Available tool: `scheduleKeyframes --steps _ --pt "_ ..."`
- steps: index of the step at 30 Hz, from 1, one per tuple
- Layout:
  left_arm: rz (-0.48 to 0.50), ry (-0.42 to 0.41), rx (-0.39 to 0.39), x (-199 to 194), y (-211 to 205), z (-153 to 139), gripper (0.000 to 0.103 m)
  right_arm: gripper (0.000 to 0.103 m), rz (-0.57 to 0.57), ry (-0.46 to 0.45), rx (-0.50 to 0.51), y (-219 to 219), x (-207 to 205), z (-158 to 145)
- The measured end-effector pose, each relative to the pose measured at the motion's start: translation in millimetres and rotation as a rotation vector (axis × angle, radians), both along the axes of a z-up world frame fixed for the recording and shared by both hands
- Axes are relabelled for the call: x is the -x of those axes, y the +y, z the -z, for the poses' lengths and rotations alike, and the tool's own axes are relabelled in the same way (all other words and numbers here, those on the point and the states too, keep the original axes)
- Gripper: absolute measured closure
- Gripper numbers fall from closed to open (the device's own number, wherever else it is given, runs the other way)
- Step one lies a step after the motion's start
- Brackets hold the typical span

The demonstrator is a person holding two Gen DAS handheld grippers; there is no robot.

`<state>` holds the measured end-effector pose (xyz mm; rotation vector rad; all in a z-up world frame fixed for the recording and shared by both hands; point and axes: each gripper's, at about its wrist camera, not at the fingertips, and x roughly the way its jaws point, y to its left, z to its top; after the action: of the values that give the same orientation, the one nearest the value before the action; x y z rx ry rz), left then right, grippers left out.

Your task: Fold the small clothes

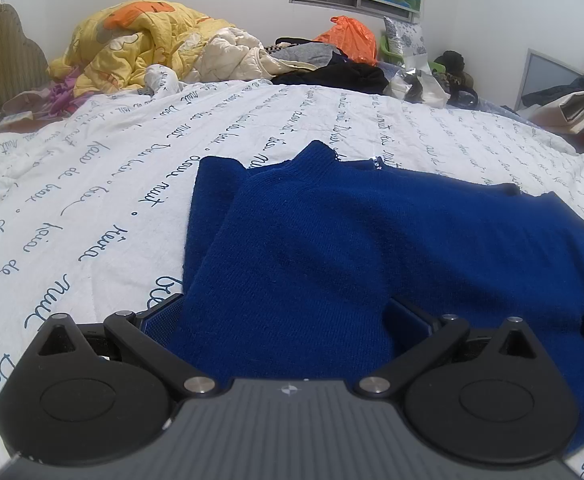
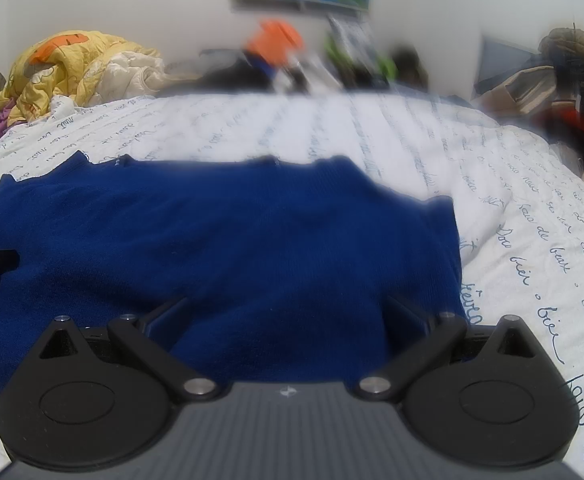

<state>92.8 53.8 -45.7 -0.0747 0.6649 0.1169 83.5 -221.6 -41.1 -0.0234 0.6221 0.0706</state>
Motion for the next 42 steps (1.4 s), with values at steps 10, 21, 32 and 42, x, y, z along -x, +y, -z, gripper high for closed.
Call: scheduleKeyframes --steps 10,21,32,42 --pt "0.0 0.0 0.0 0 0 0 0.0 0.0 0.0 0.0 0.003 -1 0 0" --pt "0.002 -0.001 0.001 1 0 0 0.0 0.0 0.002 0.002 -0.003 0 0 -1" --pt "0.1 0.003 0.031 37 29 -8 0.0 0.0 0.003 0.006 0.002 0 -2 -1" --pt "0.104 0.07 0.208 -6 92 -26 0.0 0.0 -0.101 -0.104 -0.066 38 53 -29"
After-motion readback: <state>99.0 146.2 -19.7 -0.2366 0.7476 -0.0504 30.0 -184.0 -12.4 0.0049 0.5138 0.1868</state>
